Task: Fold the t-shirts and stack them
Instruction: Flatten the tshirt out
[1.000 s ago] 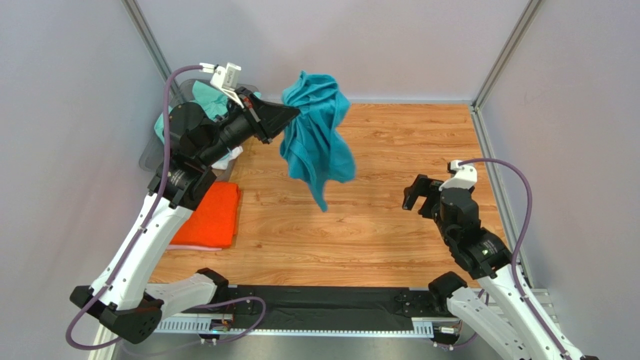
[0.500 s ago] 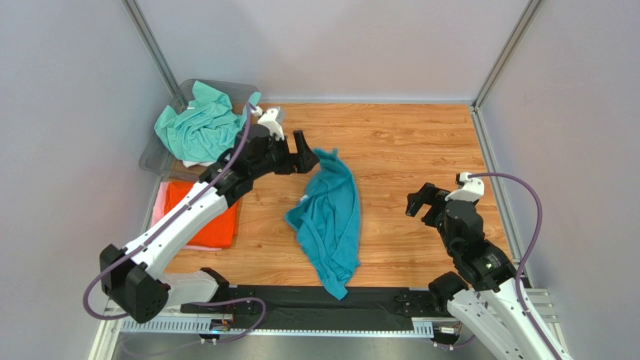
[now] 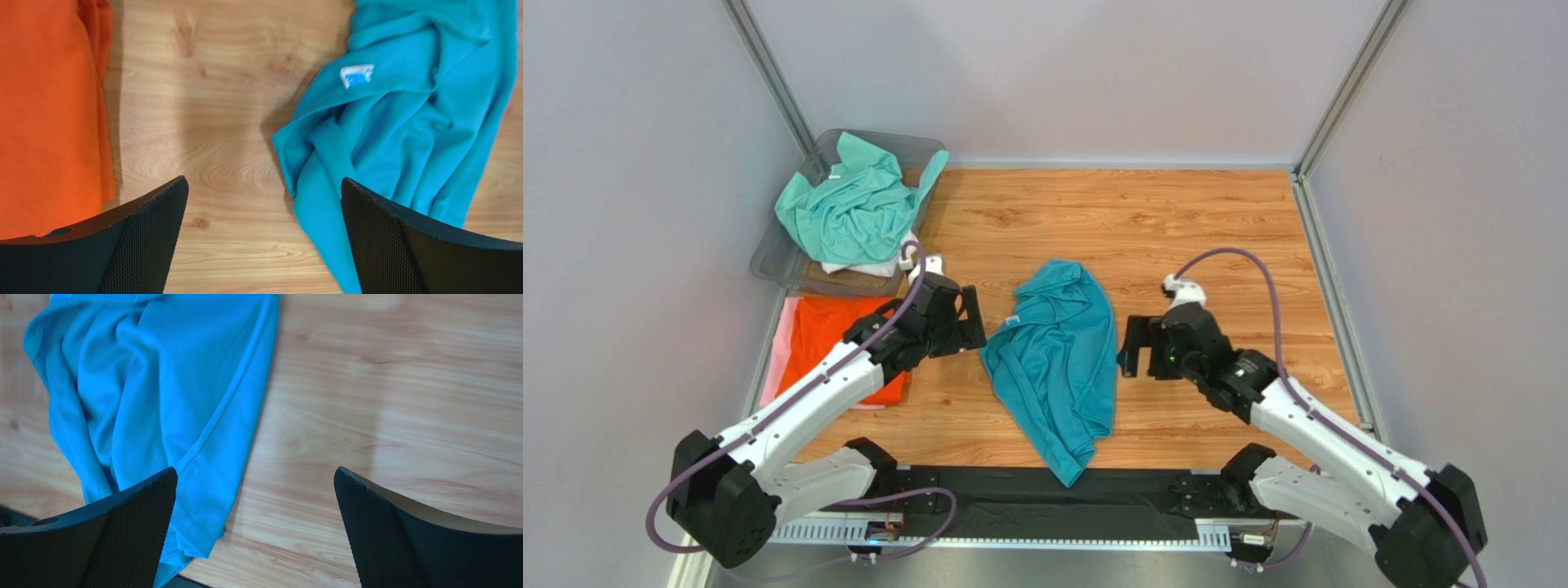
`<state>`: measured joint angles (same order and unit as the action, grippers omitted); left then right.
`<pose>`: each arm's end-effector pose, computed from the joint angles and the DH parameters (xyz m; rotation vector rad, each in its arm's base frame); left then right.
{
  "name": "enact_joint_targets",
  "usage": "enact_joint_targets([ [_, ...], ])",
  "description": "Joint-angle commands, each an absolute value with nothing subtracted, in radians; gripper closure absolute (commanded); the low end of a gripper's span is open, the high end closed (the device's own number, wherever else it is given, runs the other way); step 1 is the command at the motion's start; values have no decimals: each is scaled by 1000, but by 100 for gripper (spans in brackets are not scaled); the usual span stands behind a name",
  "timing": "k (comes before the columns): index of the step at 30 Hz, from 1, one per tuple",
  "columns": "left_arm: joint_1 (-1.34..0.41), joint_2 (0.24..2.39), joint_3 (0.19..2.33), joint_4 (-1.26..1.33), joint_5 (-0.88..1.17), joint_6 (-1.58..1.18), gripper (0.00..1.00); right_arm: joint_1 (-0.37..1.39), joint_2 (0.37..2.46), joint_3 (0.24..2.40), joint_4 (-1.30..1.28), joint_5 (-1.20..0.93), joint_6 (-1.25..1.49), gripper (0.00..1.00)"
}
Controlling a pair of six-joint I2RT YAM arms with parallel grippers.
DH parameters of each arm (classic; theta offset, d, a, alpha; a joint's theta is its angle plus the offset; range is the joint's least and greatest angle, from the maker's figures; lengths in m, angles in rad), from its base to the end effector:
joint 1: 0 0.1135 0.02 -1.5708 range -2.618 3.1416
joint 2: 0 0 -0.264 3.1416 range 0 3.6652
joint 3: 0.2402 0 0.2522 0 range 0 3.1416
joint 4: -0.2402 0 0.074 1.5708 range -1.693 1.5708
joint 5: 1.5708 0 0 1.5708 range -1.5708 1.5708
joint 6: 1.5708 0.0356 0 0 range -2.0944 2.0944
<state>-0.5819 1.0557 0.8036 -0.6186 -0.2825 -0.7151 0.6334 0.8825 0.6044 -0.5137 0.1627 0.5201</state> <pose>0.1824 -0.1081 0.2575 -0.2850 2.3948 -0.2581 0.1493 0.1025 0.2302 -0.0552 2.3796 0.3699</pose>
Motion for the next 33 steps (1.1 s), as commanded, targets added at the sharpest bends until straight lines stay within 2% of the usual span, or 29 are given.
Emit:
enact_joint_targets([
  [1,-583,1054,730,-589,-209,-755,0,753,968,632,-413,126,551,0],
  [5,-583,1057,664,-499,-94,-756,0,912,1089,673,-397,156,557,2],
  [9,-583,1068,621,-445,-15,-767,0,1006,1218,706,-402,155,566,10],
  [14,-583,1084,581,-391,-28,-779,3,1075,1314,756,-428,195,561,19],
  [17,-581,1126,578,-368,-35,-788,8,1084,1370,781,-428,196,554,23],
  [20,-581,1169,581,-347,-37,-793,18,1088,1405,801,-429,201,540,30],
  [23,-581,1215,591,-328,-40,-795,21,1088,1431,811,-437,215,546,32],
  [28,-578,1278,612,-311,-49,-793,30,1088,1451,821,-479,244,593,37],
  [29,-577,1296,615,-301,-52,-789,35,1088,1448,816,-483,265,601,39],
  [33,-568,1347,640,-282,-38,-776,41,1089,1431,807,-505,294,615,46],
])
